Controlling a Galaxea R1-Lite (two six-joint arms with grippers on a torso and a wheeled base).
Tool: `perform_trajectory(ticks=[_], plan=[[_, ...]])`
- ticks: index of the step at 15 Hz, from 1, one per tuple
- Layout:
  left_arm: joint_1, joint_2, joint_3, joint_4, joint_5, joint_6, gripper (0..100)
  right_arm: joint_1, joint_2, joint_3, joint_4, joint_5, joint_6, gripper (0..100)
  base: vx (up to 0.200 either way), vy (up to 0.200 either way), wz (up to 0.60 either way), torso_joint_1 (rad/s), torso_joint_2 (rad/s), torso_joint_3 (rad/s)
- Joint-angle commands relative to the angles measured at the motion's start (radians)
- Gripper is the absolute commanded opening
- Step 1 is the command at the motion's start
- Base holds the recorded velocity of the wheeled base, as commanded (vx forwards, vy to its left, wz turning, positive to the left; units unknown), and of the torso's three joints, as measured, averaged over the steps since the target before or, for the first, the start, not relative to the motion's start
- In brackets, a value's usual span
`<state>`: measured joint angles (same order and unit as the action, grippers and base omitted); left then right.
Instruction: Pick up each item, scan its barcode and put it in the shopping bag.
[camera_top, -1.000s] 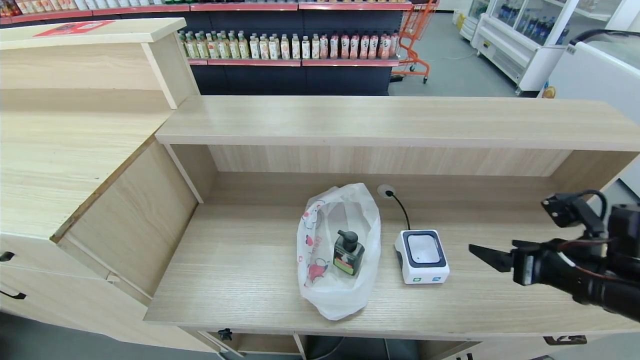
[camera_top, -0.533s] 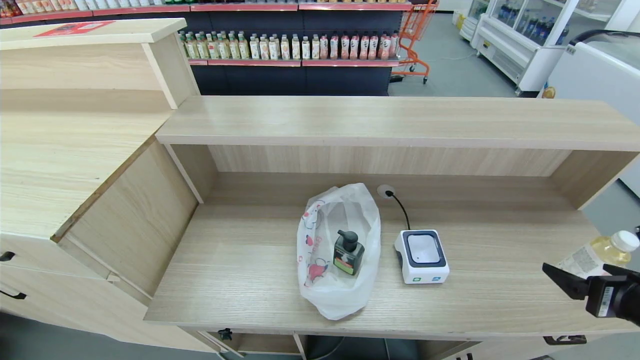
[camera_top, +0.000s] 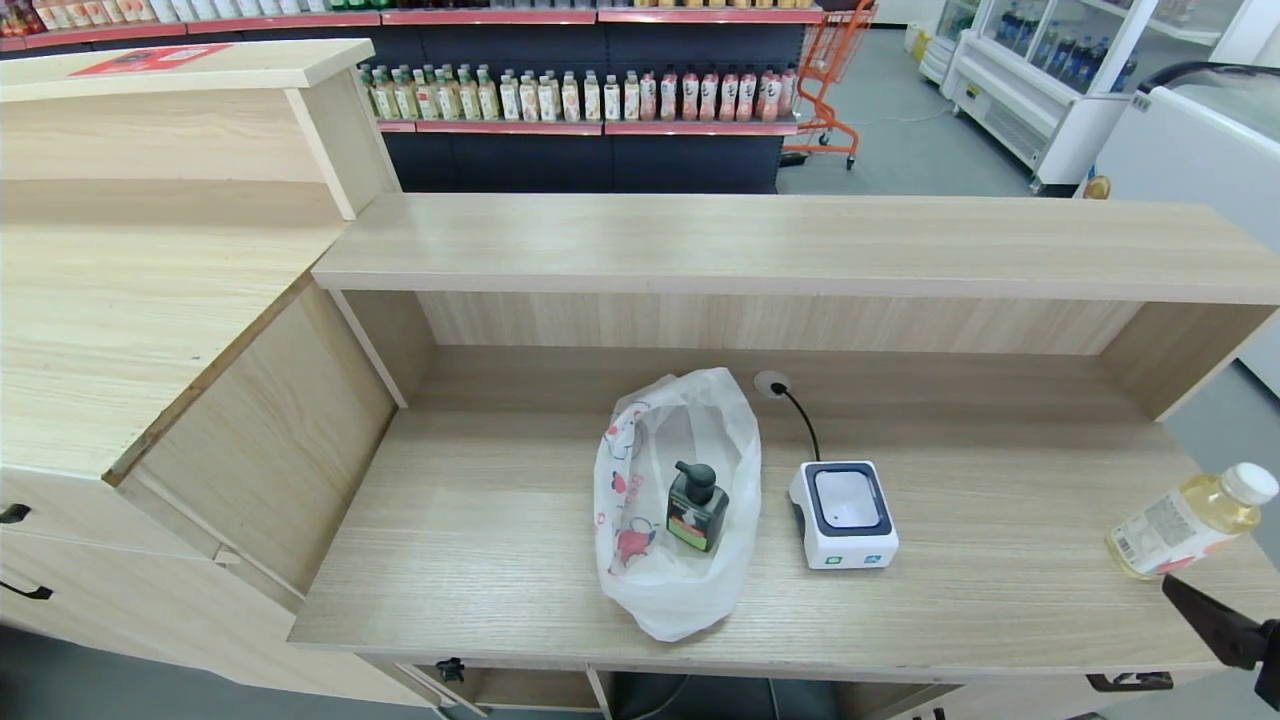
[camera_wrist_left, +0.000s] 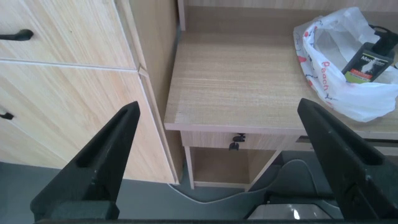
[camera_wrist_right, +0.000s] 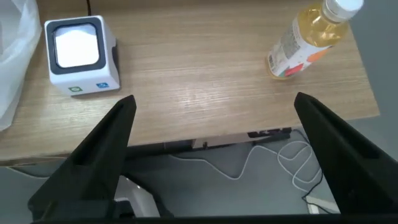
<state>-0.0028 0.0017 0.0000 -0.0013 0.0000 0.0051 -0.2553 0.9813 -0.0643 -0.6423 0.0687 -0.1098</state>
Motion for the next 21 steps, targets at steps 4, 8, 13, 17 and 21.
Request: perform_trajectory(ticks=[4,8,13,17,21], plan=[[0.000,0.000,0.000,0.000,0.000,0.001,100,-0.001,-0.259,-0.046,0.263,-0.001,-0.001,100,0.000,-0.200,0.00,0.000,0.00,0.000],[0.000,0.000,0.000,0.000,0.000,-0.001,100,-0.001,-0.354,-0.118,0.458,0.002,0.001,100,0.000,-0.200,0.00,-0.001,0.00,0.005],[0.000,0.000,0.000,0.000,0.000,-0.002,100,-0.001,-0.371,-0.138,0.500,0.002,0.004,100,0.000,-0.200,0.00,0.003,0.00,0.004],[0.000,0.000,0.000,0.000,0.002,-0.002,100,-0.005,-0.385,-0.140,0.587,-0.014,0.004,100,0.000,-0.200,0.00,0.004,0.00,0.001],[0.001,0.000,0.000,0.000,0.000,0.001,100,-0.005,-0.385,-0.144,0.688,-0.096,0.002,100,0.000,-0.050,0.00,0.001,0.00,0.002]])
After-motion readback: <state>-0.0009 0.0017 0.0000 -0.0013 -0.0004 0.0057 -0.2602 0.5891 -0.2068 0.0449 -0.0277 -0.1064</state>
